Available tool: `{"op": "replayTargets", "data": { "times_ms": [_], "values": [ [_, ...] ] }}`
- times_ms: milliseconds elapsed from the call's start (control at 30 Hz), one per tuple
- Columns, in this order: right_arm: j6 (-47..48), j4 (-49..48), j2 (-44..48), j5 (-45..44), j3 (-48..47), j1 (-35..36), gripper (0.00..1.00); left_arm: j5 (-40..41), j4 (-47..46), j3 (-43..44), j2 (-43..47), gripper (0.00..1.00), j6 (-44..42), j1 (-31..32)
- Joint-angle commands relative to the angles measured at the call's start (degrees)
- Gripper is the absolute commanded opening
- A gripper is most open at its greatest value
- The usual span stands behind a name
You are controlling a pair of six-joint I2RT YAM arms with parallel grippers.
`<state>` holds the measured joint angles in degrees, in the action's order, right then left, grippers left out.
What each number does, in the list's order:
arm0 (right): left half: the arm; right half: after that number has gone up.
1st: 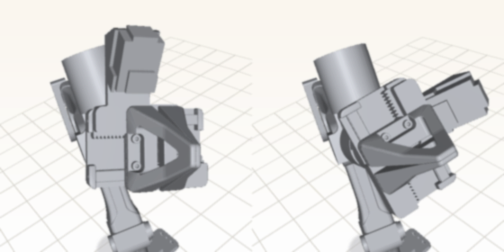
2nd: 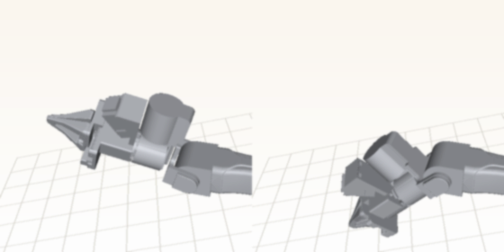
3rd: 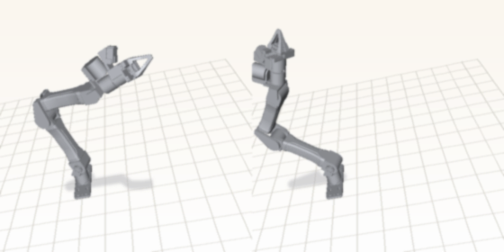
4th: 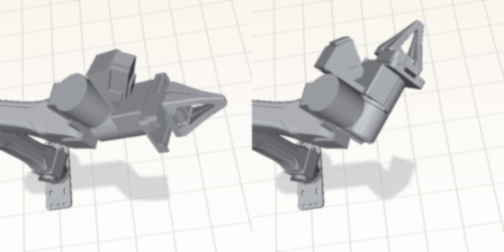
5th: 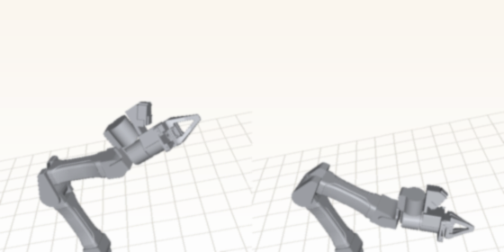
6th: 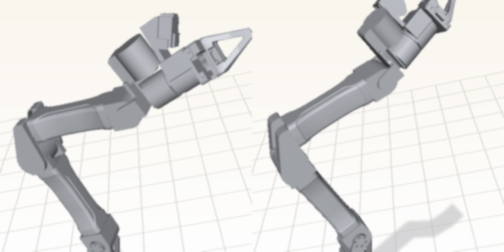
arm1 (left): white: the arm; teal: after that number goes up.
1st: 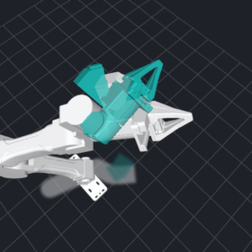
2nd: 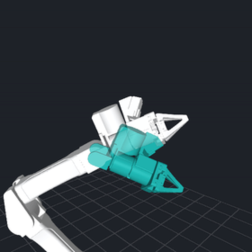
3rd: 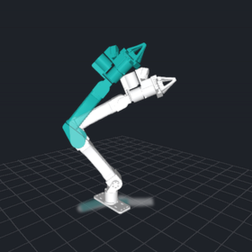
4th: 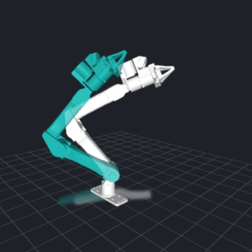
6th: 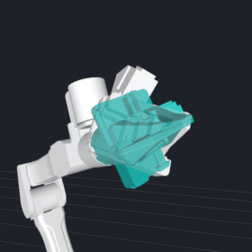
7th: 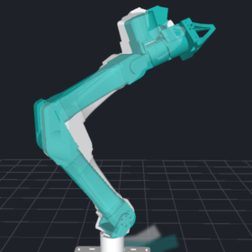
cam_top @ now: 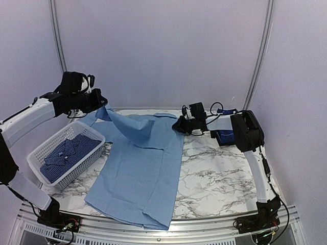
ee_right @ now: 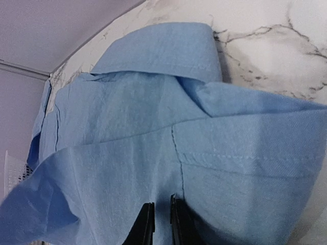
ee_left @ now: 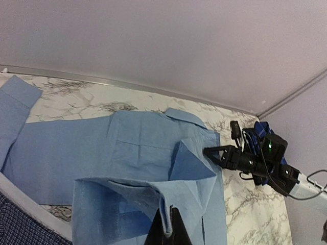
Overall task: Fold and stack the long sleeve shirts
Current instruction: Fold the sleeve of the 1/3-folded shirt.
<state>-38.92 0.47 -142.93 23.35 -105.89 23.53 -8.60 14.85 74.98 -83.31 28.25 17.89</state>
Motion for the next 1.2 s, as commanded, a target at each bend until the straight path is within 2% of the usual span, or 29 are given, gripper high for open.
{"op": "replayTargets", "data": {
  "times_ms": [0, 200, 667, 1167],
  "values": [
    [-3.5, -3.7, -3.1, 1.3, -2.2, -0.8, 0.13, -8.4, -4.5, 0.9, -2.1, 0.0, -3.8, 3.7],
    [-5.6, -4.1, -6.1, 1.8, -5.1, -3.1, 0.13, -15.9, -4.7, 3.0, -7.8, 0.0, -7.0, 10.0],
    [-5.6, -1.5, -8.6, 2.6, -10.9, -7.2, 0.12, -22.8, -4.9, 3.5, -17.8, 0.0, -8.3, 21.8],
    [-2.0, 4.8, -11.6, 4.4, -17.7, -7.5, 0.13, -23.1, -15.1, -6.2, -5.8, 0.02, -6.6, 27.7]
  ]
}}
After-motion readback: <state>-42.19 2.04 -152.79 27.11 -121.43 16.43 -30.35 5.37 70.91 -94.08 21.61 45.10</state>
